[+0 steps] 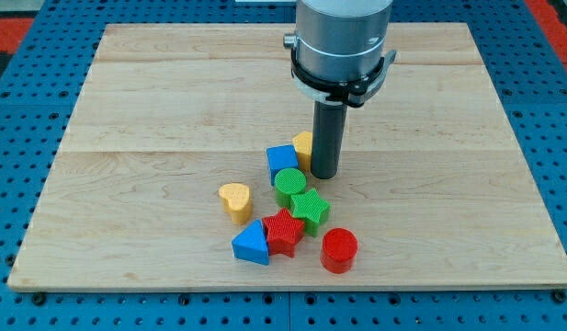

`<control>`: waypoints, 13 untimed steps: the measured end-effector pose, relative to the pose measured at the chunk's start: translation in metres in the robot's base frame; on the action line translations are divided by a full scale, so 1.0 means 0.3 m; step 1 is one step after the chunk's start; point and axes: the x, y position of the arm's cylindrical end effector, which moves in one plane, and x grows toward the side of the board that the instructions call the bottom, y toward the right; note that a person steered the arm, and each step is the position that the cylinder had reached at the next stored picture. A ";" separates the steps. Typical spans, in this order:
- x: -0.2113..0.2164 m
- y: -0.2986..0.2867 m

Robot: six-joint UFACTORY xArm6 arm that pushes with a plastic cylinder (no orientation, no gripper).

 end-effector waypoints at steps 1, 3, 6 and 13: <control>0.016 0.008; -0.236 -0.112; 0.024 0.119; -0.027 0.063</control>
